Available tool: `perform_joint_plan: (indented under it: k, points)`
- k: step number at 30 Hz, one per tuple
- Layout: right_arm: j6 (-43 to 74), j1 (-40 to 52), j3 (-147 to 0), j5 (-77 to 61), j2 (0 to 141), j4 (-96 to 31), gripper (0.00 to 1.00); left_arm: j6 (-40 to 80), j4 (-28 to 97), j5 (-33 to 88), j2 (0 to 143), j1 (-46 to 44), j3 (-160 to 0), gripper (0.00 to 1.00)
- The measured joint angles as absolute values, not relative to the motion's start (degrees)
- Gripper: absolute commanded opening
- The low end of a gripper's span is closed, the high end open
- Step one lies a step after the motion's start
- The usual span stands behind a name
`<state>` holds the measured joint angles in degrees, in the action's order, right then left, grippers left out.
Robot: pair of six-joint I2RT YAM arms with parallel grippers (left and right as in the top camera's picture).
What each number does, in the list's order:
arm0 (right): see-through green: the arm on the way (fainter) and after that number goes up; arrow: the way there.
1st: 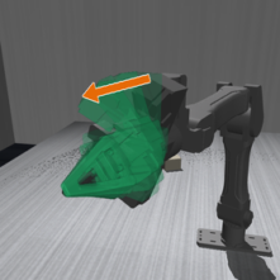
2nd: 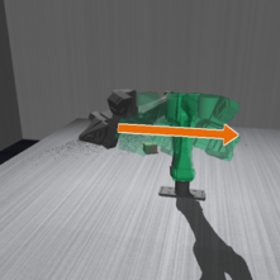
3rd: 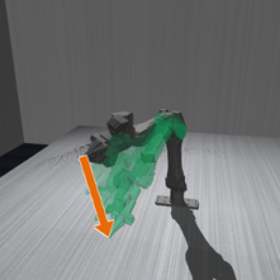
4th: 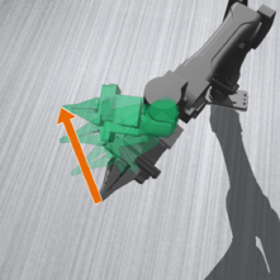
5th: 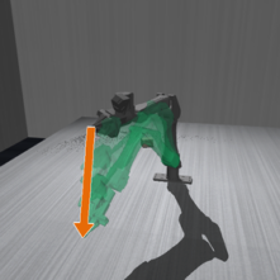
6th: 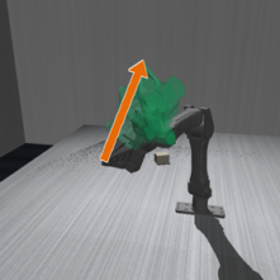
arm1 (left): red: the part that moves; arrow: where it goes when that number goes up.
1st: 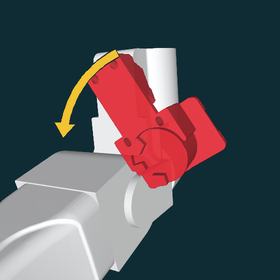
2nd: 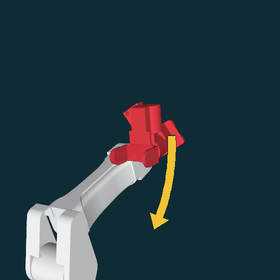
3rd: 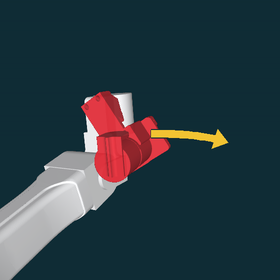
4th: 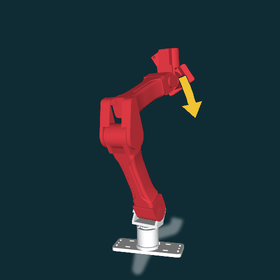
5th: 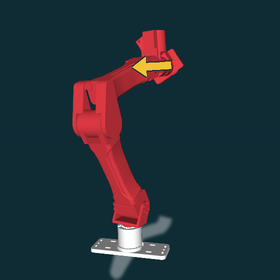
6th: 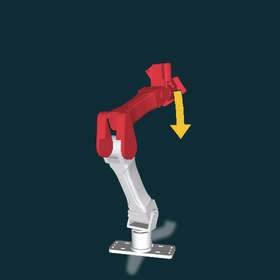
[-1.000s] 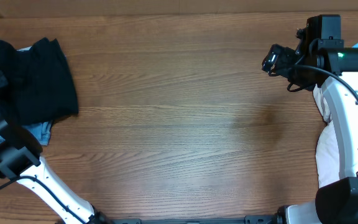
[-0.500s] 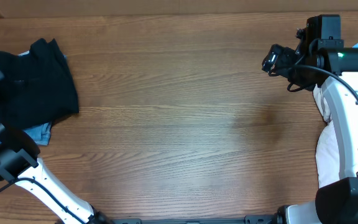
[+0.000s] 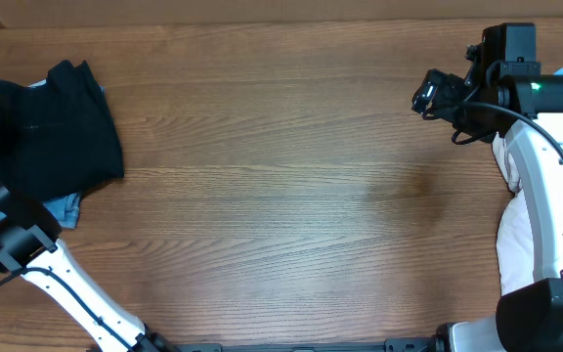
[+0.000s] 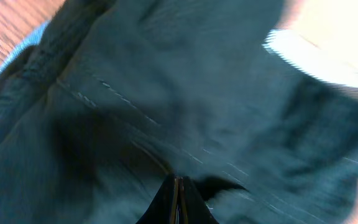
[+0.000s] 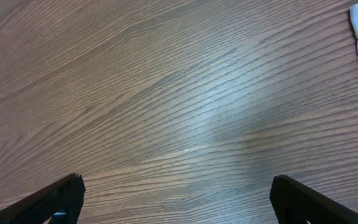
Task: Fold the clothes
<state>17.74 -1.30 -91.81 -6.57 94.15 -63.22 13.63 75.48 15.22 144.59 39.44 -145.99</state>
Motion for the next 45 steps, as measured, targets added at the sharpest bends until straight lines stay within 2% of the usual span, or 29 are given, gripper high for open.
perform_joint_plan:
  k: [6, 12, 14, 18, 23, 26, 29, 32, 37, 45]
  points:
    - [17.74, -1.3, -91.81, -6.59, 94.15, -63.22, 1.0, 13.96, 76.31, 16.8, 150.52, 43.31, -145.97, 0.04]
    - [17.76, -1.3, -91.81, -6.59, 94.15, -63.16, 1.0, 13.98, 70.87, 35.75, 148.16, 43.46, -145.93, 0.04]
    - [17.74, -1.3, -91.81, -6.59, 94.15, -63.2, 1.0, 15.57, 69.45, 40.49, 145.03, 41.71, -145.93, 0.04]
    - [17.74, -1.3, -91.81, -6.57, 94.15, -63.2, 1.0, 18.5, 65.39, 44.86, 141.97, 32.18, -146.02, 0.04]
    - [17.76, -1.3, -91.81, -6.59, 94.15, -63.18, 1.0, 24.18, 63.37, 38.7, 142.02, 23.53, -145.99, 0.04]
    - [17.76, -1.3, -91.81, -6.57, 94.15, -63.18, 1.0, 25.39, 62.52, 40.71, 142.02, 24.67, -145.99, 0.04]
    - [17.74, -1.3, -91.81, -6.59, 94.15, -63.18, 1.0, 28.82, 67.13, 40.53, 142.02, 28.64, -146.04, 0.04]
    - [17.76, -1.3, -91.81, -6.59, 94.15, -63.22, 1.0, 30.11, 71.5, 33.87, 141.99, 31.62, -146.04, 0.04]
    - [17.76, -1.3, -91.81, -6.57, 94.15, -63.2, 1.0, 30.11, 73.25, 22.74, 141.08, 31.29, -146.04, 0.04]
    - [17.74, -1.3, -91.81, -6.59, 94.15, -63.2, 1.0, 28.77, 73.06, 2.76, 139.94, 23.99, -146.04, 0.04]
